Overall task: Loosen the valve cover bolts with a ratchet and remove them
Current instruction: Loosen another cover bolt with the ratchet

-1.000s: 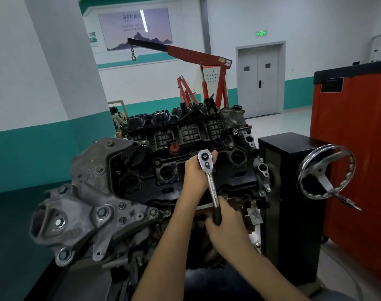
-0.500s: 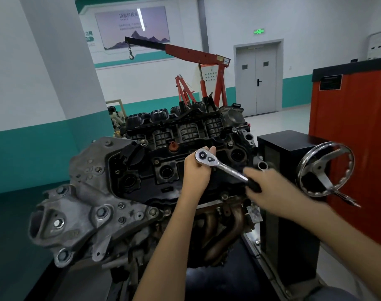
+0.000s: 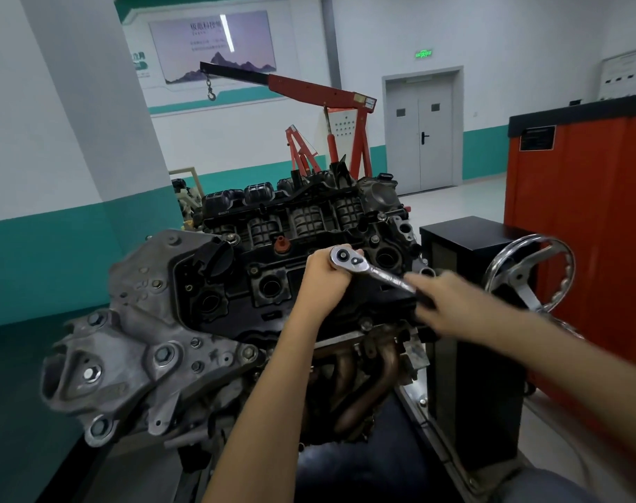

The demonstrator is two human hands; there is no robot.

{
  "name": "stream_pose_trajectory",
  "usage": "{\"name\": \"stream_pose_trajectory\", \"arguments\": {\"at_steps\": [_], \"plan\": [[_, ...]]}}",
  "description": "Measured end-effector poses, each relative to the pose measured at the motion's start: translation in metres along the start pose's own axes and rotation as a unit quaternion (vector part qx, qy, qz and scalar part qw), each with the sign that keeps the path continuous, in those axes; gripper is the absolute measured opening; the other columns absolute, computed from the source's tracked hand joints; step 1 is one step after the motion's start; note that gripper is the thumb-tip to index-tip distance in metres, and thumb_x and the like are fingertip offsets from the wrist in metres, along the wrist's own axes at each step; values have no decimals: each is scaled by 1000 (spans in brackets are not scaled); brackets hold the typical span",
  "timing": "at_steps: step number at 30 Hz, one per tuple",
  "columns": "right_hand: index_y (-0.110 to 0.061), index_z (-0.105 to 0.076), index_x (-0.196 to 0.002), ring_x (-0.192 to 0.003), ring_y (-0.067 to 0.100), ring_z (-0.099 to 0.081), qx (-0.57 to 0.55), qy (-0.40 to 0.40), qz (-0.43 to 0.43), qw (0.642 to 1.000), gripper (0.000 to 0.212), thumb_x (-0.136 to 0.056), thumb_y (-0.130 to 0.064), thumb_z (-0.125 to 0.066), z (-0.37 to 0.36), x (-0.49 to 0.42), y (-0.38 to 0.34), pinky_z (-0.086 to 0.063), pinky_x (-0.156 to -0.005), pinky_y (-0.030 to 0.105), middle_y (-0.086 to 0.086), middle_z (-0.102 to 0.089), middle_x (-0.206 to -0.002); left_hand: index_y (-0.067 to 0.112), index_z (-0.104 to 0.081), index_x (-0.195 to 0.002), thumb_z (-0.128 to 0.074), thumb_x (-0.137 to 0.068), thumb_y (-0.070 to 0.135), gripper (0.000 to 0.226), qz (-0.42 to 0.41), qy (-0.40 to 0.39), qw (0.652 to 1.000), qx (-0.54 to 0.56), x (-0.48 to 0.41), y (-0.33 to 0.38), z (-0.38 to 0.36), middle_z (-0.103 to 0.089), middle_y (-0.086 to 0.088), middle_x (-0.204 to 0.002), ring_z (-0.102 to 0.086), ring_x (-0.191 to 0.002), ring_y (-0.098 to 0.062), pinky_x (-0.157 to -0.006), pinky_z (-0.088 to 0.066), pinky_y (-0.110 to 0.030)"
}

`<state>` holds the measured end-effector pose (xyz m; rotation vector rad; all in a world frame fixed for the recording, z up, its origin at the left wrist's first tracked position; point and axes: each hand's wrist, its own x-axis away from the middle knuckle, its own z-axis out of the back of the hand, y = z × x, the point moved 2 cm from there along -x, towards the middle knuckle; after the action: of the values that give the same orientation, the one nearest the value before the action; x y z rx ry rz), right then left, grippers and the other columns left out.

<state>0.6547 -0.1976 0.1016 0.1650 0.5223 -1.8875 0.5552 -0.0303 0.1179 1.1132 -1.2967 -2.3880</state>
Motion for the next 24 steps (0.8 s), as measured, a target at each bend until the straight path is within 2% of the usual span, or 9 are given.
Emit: {"name": "stream_pose_trajectory", "arguments": {"at_steps": [2,5,7,9,12,16,19,22,24], "plan": [[-20,-53,-115,-60,12,-49,160,1,45,986,24,-92,-18,-57,34,-24,7,-36,-53,19,-9,-45,-67,32,-55,-50,-55,-90,4,49,-5,-3,1000,-9,0,3,1,-49,16,-50,-39,-51,1,-55,-33,-17],[-23,-51,-114,-61,15,-47,182,39,59,981,23,-92,-21,-57,35,-34,-3,-33,-52,21,-9,-42,-66,23,-45,-58,-56,-96,11,41,7,53,997,51,6,-1,5,-41,13,-56,-36,-59,-5,-60,-34,-21],[-25,-51,-103,-59,15,-48,103,64,20,992,17,-89,-19,-59,9,-16,-11,-31,-48,17,-7,-43,-68,17,-36,-62,-56,-99,17,42,12,76,994,82,10,-3,3,-35,6,-60,-33,-61,-7,-60,-34,-18],[-24,-46,-86,-54,14,-50,-72,77,-27,994,18,-87,-13,-60,-27,10,-26,-37,-46,23,-1,-48,-66,18,-31,-61,-56,-99,17,45,10,87,992,87,12,-3,-3,-31,7,-58,-29,-59,-9,-58,-29,-22],[-22,-40,-76,-43,5,-44,-275,129,-85,949,26,-84,-7,-61,-76,30,-67,-37,-43,19,-1,-47,-57,22,-25,-60,-58,-98,15,51,19,105,990,96,11,-1,-9,-25,14,-52,-23,-53,-5,-53,-24,-20],[-23,-44,-84,-43,7,-43,-362,141,-106,915,23,-84,-3,-55,-103,21,-108,-35,-42,14,1,-44,-60,23,-23,-61,-60,-97,19,52,33,96,993,65,7,-2,-4,-21,11,-56,-19,-55,-7,-56,-22,-25],[-22,-46,-90,-50,10,-45,-268,84,-66,958,22,-83,-4,-56,-74,24,-76,-37,-47,17,1,-49,-63,30,-25,-54,-59,-96,18,56,19,71,996,59,6,-5,1,-24,13,-52,-22,-52,-6,-54,-24,-23],[-19,-54,-99,-58,15,-55,-98,-1,-2,995,20,-85,-5,-59,-14,13,-20,-49,-56,29,1,-55,-71,33,-40,-44,-58,-95,13,58,4,45,998,38,2,-6,-2,-36,14,-48,-31,-52,-2,-58,-30,-25],[-20,-54,-106,-61,12,-56,64,-27,36,997,18,-90,-13,-59,26,-8,2,-42,-54,21,-5,-50,-71,35,-54,-46,-56,-92,4,55,-5,47,999,21,1,-5,-3,-48,15,-50,-41,-57,-1,-64,-37,-27]]}}
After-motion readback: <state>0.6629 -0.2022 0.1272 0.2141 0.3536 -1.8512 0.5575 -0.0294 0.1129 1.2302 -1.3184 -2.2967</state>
